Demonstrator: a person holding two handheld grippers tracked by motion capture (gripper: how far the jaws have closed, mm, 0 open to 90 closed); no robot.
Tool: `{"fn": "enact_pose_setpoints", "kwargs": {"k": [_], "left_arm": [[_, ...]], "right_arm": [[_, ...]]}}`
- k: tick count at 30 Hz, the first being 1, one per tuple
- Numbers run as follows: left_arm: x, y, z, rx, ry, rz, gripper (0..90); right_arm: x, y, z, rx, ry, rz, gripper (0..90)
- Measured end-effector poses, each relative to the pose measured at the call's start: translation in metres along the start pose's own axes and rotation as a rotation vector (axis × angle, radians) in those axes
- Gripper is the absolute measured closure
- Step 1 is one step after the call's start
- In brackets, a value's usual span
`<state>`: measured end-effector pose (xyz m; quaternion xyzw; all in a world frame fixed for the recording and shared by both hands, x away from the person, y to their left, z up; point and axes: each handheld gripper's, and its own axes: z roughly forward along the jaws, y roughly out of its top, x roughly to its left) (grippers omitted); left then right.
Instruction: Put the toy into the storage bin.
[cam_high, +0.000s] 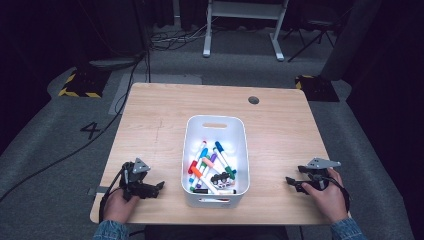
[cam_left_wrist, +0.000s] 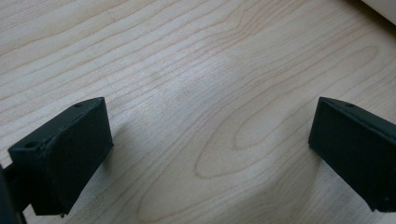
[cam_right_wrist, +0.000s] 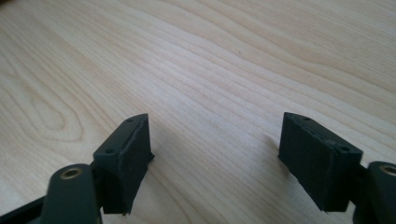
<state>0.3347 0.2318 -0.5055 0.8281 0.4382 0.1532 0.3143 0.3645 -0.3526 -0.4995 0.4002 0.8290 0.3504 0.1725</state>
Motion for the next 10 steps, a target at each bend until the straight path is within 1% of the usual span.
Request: {"fn": "enact_pose_setpoints", "kwargs": {"k": [1, 2, 3, 10], "left_arm": [[0.0000, 0.0001, -0.0001, 0.002, -0.001, 0.000, 0.0], [0.0000, 0.0001, -0.0001, 0.002, -0.001, 0.000, 0.0], [0.0001, 0.0001, -0.0002, 0.003, -0.002, 0.001, 0.0], [-0.0001, 0.0000, -0.0001, 0.000, 0.000, 0.000, 0.0]], "right_arm": [[-0.0011, -0.0038, 0.0027, -0.039, -0.010, -0.003, 18.2], [-0.0011, -0.0038, 0.0027, -0.039, -0.010, -0.003, 18.2], [-0.0011, -0.0033, 0.0038, -0.041, -0.009, 0.009, 17.3], [-0.0013, -0.0031, 0.0041, -0.040, -0.007, 0.011, 16.6]]}}
